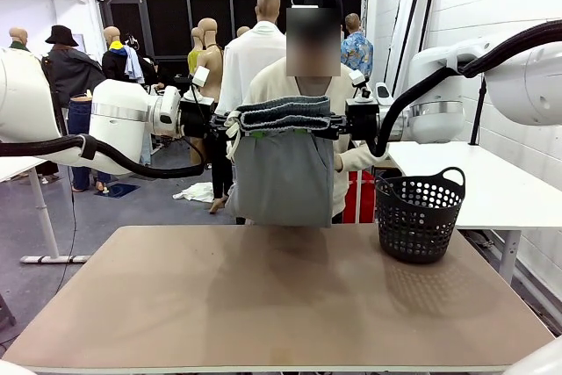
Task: Fold the training pants.
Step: Release the ends of the Training pants and then grab the overlapped ends.
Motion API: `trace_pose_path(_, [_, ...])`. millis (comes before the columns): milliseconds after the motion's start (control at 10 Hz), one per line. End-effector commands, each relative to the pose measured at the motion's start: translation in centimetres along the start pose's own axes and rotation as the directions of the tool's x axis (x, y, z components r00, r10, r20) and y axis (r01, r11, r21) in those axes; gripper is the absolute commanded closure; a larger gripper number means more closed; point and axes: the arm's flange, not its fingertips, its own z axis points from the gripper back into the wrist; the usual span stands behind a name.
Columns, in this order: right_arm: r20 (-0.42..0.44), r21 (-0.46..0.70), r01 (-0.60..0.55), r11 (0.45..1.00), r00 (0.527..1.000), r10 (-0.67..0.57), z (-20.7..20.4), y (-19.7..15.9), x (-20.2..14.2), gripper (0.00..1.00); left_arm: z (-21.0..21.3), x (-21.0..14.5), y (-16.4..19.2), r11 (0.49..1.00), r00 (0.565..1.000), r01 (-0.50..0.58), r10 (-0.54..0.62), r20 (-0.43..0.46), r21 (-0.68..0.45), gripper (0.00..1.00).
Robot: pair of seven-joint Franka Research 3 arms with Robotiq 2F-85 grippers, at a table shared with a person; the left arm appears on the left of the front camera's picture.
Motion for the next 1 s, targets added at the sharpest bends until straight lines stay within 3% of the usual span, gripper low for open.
trace_pose_path(0, [0.004,0.009,-0.001,1.0,1.0,0.001,-0.09,0.1,0.1,1.0,0.0,0.33,-0.34,1.0,1.0,0.011,-0.012,0.019,0.019,1.0])
trace_pose_path(900, [0.004,0.009,-0.001,1.0,1.0,0.001,-0.09,0.1,0.1,1.0,0.0,0.33,-0.34,1.0,1.0,0.011,-0.012,0.019,0.019,1.0])
